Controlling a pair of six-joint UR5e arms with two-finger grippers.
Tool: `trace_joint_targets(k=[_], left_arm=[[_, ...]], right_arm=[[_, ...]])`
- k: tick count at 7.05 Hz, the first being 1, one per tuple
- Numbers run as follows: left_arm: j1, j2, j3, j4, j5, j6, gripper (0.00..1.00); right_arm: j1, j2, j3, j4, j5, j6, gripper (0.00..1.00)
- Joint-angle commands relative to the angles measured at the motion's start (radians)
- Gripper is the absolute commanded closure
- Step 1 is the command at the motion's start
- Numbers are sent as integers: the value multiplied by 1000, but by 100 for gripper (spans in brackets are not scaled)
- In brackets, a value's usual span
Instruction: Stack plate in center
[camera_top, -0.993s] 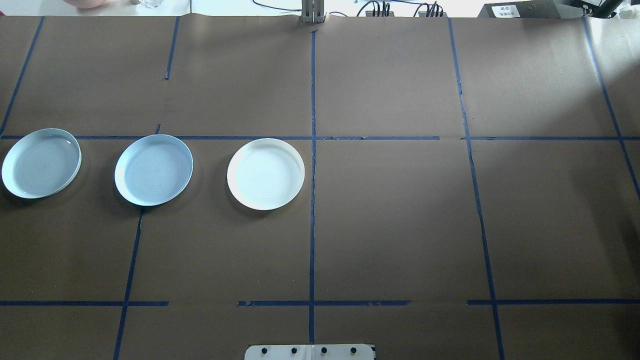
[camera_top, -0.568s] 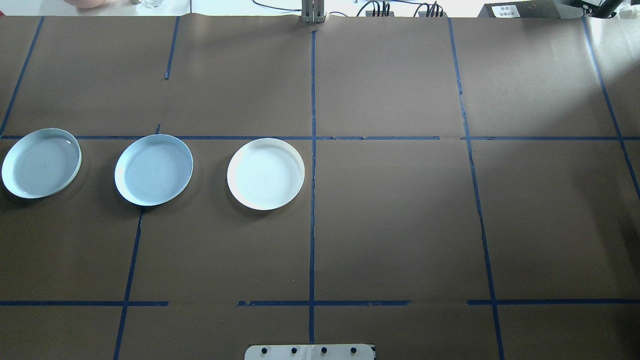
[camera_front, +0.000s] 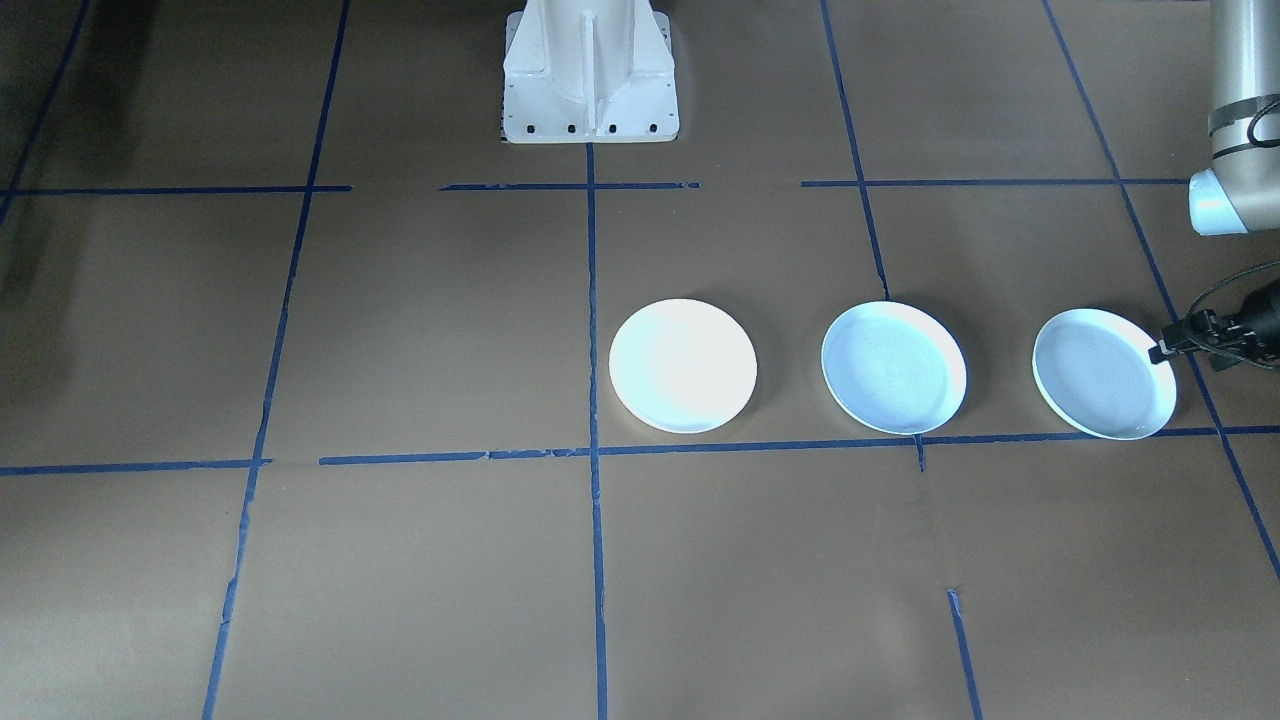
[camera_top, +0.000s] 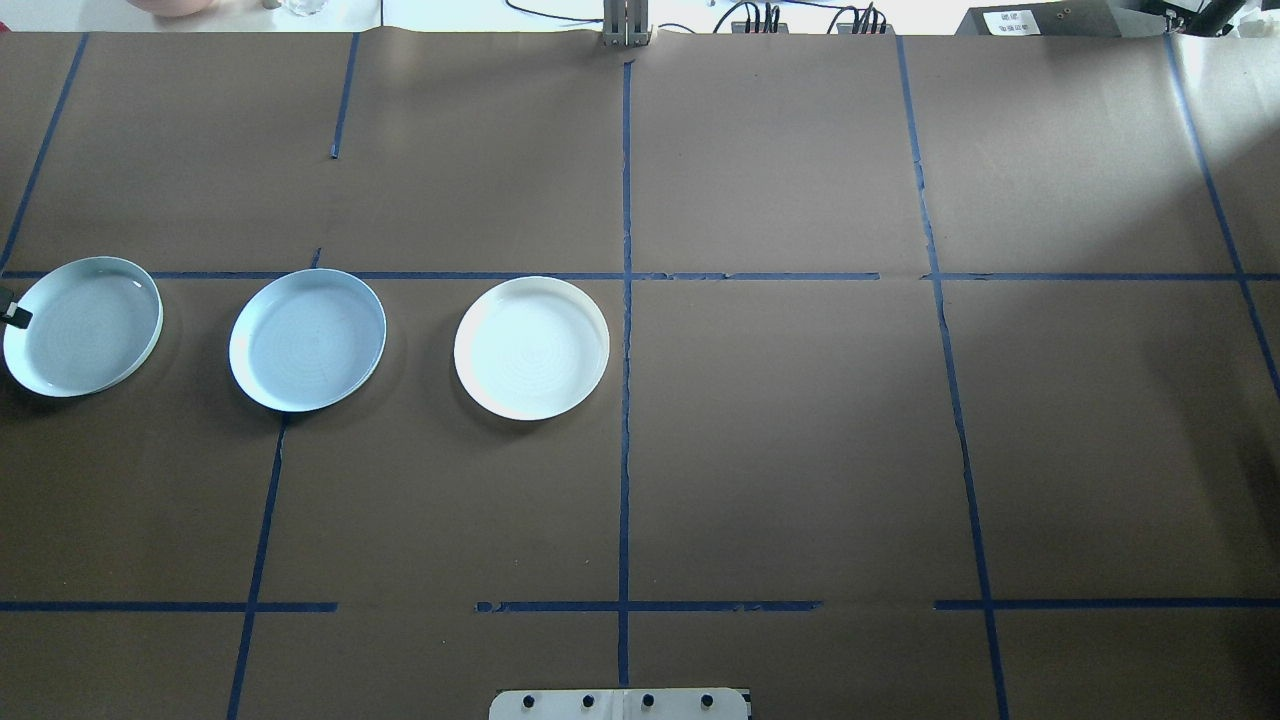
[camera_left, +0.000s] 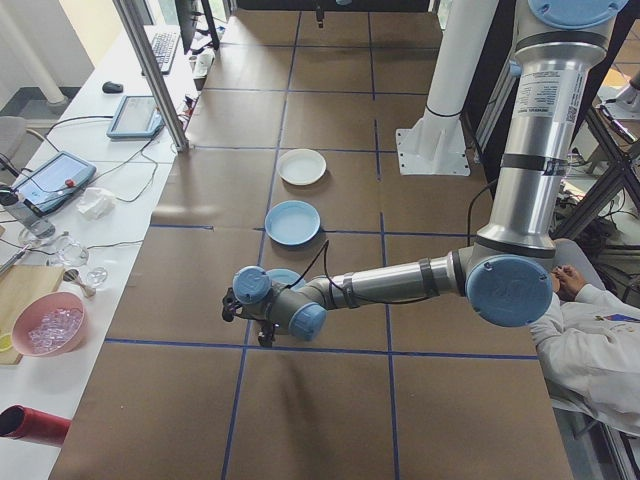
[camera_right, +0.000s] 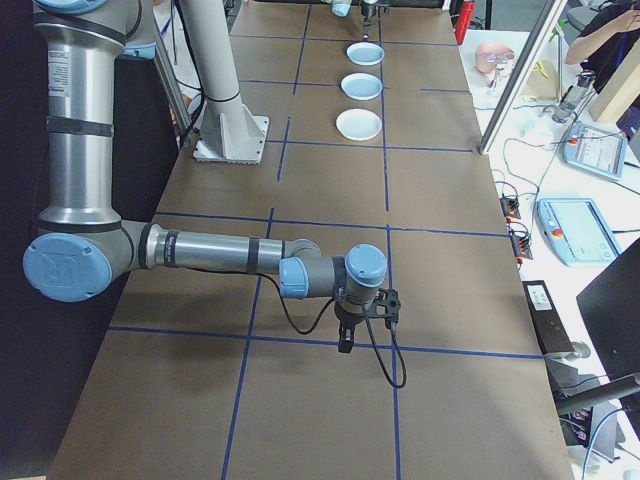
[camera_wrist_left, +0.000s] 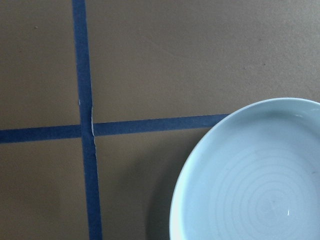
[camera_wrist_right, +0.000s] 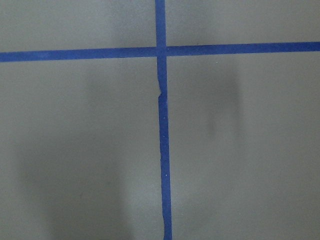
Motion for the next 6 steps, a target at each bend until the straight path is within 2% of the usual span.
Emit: trace_joint_targets(k=[1, 2, 3, 5, 6], left_arm=[[19, -12, 39, -22, 4, 0, 7], [19, -14, 48, -47, 4, 0, 23], [19, -14, 50, -59, 4, 2, 50], [19, -14, 54, -59, 2, 0, 92], [19, -14, 53, -59, 2, -3, 100]], right_arm=[[1, 0, 0, 0, 0, 0, 0], [-1, 0, 0, 0, 0, 0, 0], [1, 0, 0, 0, 0, 0, 0], [-1, 0, 0, 0, 0, 0, 0], [1, 0, 0, 0, 0, 0, 0]])
